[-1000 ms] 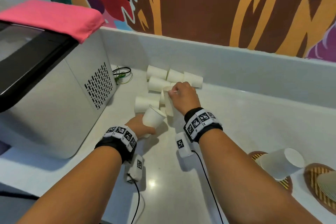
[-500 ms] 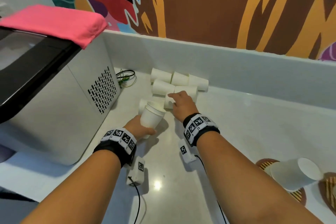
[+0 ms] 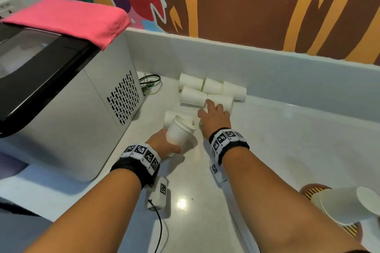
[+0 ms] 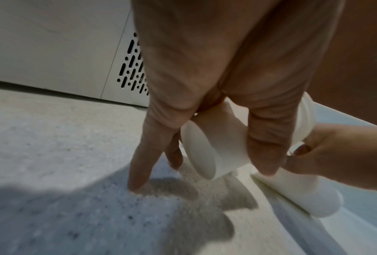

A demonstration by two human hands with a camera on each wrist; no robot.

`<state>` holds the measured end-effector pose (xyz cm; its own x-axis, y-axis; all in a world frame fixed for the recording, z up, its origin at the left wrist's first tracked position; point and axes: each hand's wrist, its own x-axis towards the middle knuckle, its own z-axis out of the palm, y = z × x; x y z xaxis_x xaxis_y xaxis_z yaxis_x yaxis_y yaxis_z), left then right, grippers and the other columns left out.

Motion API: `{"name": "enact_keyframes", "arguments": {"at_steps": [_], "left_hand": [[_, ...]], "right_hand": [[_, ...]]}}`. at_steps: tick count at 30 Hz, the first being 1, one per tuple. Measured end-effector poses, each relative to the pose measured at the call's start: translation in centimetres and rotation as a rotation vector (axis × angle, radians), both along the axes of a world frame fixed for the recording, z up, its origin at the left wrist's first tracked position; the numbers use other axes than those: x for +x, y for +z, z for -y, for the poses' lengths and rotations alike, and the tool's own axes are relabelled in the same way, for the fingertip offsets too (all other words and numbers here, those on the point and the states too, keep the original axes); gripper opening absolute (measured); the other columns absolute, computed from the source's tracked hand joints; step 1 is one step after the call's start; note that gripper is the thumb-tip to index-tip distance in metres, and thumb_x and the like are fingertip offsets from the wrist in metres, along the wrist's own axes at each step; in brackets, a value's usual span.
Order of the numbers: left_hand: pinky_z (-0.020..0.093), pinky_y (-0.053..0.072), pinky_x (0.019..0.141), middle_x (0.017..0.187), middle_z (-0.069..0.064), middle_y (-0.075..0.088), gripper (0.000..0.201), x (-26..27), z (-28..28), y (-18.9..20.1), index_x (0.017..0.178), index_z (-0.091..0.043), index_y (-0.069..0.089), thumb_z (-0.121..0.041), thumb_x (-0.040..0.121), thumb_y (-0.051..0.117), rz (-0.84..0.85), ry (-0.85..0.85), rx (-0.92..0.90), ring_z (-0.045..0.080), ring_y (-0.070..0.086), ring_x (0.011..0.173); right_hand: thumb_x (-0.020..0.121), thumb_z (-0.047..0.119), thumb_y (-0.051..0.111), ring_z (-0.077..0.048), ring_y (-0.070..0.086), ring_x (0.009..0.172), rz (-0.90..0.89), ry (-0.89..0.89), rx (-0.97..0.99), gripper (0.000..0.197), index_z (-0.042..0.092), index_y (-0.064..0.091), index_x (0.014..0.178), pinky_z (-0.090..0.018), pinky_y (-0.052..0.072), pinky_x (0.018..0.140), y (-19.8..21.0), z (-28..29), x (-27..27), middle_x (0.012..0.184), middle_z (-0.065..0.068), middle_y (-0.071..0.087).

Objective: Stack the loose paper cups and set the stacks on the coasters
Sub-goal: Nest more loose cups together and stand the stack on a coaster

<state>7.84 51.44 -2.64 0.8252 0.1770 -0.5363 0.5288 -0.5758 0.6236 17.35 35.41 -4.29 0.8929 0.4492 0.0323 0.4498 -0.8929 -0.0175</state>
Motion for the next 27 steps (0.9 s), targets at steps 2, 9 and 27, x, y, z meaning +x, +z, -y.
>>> {"name": "enact_keyframes", "arguments": {"at_steps": [2, 9, 27], "left_hand": [[0.034, 0.048, 0.073, 0.106, 0.012, 0.062, 0.048, 0.1, 0.0, 0.1, 0.114, -0.012, 0.052, -0.015, 0.074, 0.078, -0.004, -0.001, -0.004, 0.031, 0.062, 0.101], [0.033, 0.046, 0.072, 0.112, 0.014, 0.062, 0.051, 0.0, 0.3, -0.1, 0.118, -0.010, 0.053, -0.021, 0.075, 0.078, -0.013, 0.004, 0.037, 0.031, 0.062, 0.102], [0.056, 0.058, 0.070, 0.101, 0.015, 0.066, 0.057, -3.5, -5.1, -0.7, 0.104, -0.015, 0.060, -0.019, 0.053, 0.086, 0.019, 0.325, -0.137, 0.034, 0.064, 0.094]], "right_hand": [[0.083, 0.009, 0.057, -0.032, 0.040, 0.115, 0.046, -0.010, 0.045, 0.032, 0.016, 0.057, 0.114, -0.041, 0.038, 0.089, 0.8, 0.3, 0.0, 0.140, -0.009, 0.036], [0.096, 0.026, 0.048, -0.026, 0.049, 0.093, 0.113, -0.041, 0.445, 0.013, 0.016, 0.056, 0.097, -0.036, 0.039, 0.074, 5.4, 0.8, -0.4, 0.097, -0.001, 0.062], [0.093, 0.013, 0.052, -0.023, 0.037, 0.135, -0.371, 0.144, 0.367, 0.059, 0.027, 0.033, 0.146, -0.043, 0.032, 0.111, 2.1, -4.8, -2.8, 0.150, 0.000, 0.038]]}}
